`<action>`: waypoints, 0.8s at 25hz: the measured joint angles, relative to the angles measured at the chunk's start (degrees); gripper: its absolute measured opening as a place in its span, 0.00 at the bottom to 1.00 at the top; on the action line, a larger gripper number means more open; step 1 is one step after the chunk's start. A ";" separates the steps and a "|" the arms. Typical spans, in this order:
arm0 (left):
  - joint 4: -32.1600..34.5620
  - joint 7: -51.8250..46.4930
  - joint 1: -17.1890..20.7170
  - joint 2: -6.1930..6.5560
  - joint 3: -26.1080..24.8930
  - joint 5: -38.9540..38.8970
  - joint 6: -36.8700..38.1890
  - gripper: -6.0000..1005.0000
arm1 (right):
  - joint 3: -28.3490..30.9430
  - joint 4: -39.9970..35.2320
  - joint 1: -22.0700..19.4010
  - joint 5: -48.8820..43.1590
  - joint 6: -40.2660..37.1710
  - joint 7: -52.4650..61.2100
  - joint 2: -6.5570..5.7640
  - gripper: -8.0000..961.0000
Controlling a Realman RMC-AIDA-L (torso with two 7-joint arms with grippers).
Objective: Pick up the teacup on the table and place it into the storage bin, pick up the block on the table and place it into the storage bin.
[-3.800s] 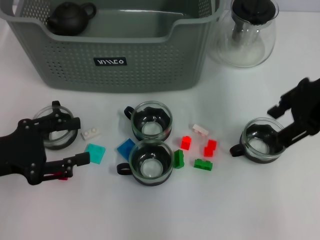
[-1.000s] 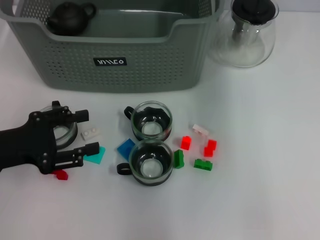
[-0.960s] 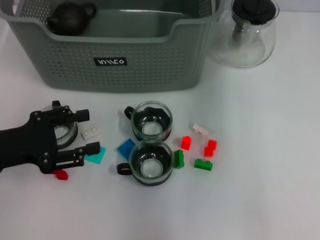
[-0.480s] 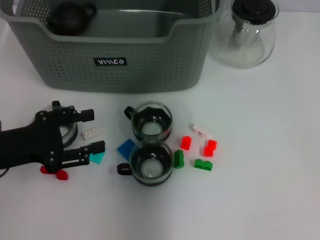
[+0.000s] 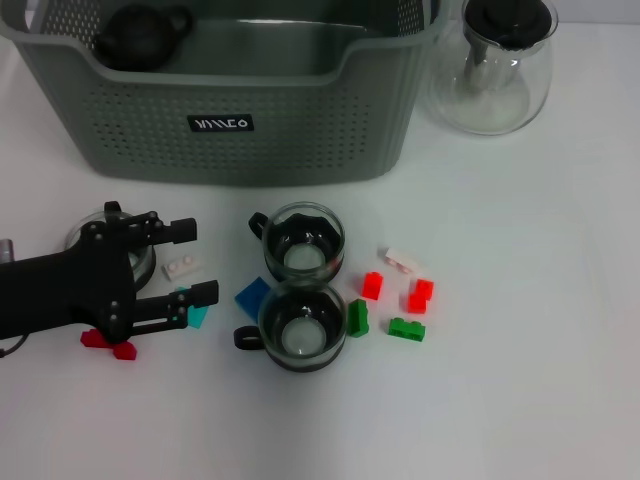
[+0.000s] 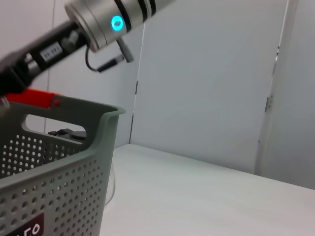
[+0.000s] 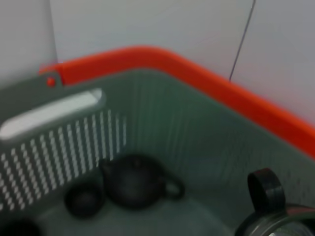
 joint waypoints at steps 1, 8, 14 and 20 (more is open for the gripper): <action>0.00 0.01 -0.04 -0.04 0.01 0.00 -0.02 0.73 | -0.01 0.06 -0.49 0.00 -0.47 -0.11 0.01 0.07; 0.03 0.03 -0.18 -0.09 0.09 0.00 -0.04 0.73 | -0.58 0.89 -2.34 -0.30 -4.14 -0.31 -0.17 0.07; 0.03 0.03 -0.20 -0.09 0.09 0.00 -0.03 0.73 | -0.63 0.97 -2.69 -0.37 -5.57 -0.01 -0.44 0.07; 0.03 0.03 -0.20 -0.09 0.09 0.00 -0.01 0.73 | -0.64 0.99 -2.78 -0.49 -5.81 0.25 -0.46 0.07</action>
